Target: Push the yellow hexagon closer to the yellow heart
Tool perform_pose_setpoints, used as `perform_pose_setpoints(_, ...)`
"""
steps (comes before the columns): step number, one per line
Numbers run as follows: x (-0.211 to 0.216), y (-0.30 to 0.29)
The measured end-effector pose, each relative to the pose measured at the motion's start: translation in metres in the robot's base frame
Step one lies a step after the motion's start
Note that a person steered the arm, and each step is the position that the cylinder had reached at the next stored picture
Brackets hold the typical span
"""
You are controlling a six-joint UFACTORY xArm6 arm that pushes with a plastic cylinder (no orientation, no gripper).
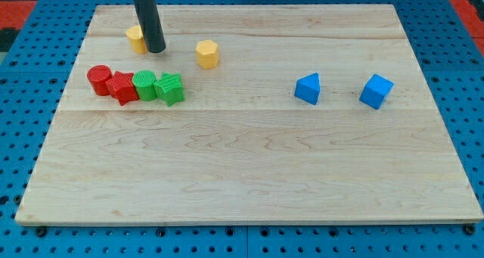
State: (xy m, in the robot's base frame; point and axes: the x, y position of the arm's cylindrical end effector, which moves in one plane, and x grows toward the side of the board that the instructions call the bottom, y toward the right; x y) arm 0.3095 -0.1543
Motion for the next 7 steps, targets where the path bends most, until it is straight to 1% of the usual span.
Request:
perform_pose_setpoints(1,-0.014,-0.035)
perform_pose_setpoints(2,-0.043,-0.064)
perform_pose_setpoints(3,-0.059,-0.067)
perform_pose_setpoints(4,-0.059,-0.050)
perform_pose_setpoints(5,-0.063,-0.013)
perform_pose_setpoints(7,-0.092,0.042)
